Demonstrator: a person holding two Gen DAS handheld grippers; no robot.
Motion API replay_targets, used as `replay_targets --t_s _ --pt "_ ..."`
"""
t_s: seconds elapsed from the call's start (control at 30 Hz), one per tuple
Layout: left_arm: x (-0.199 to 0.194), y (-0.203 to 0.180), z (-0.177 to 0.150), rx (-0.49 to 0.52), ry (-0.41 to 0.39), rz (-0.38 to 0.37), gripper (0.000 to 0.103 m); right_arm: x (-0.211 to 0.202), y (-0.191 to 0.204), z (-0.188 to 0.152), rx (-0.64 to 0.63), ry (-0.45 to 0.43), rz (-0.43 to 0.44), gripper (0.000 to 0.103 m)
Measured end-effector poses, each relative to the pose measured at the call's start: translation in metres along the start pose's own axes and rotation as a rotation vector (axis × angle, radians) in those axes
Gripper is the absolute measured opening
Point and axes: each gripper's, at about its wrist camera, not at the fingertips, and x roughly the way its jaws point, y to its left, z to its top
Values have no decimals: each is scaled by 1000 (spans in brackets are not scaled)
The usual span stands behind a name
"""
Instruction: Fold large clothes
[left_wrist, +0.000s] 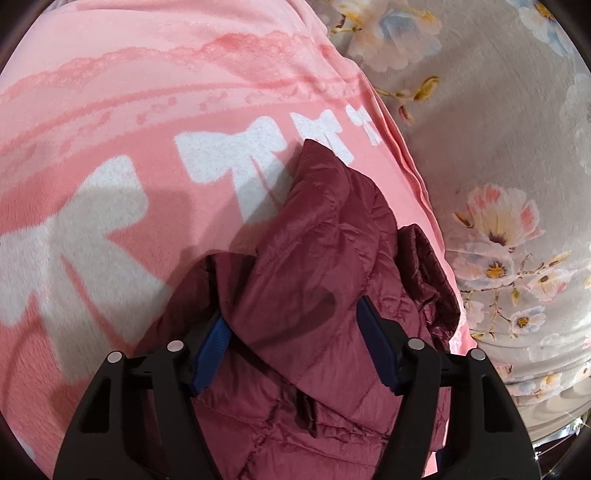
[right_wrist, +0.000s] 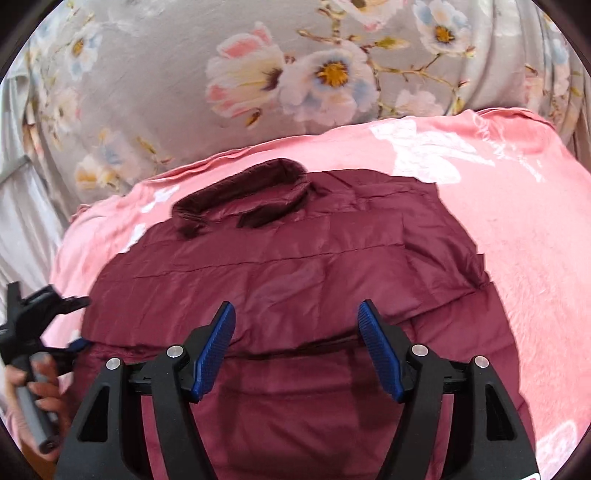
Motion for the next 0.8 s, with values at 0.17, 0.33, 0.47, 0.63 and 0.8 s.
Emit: replay_targets --t_s 0.17,0.33,0.47,0.63,0.8 --pt "-9 0 8 -7 -10 -12 54 5 -47 17 127 -25 -80 68" --pt "2 0 8 13 23 31 20 34 -41 17 55 78 -75 22" --pt "1 -8 7 71 5 60 1 8 -6 29 -47 -31 -17 3" --pt "-38 -28 14 147 -143 13 1 -47 8 41 -84 -229 52 2" --pt "-18 -24 6 198 -130 120 1 17 -11 23 -102 -12 -39 2"
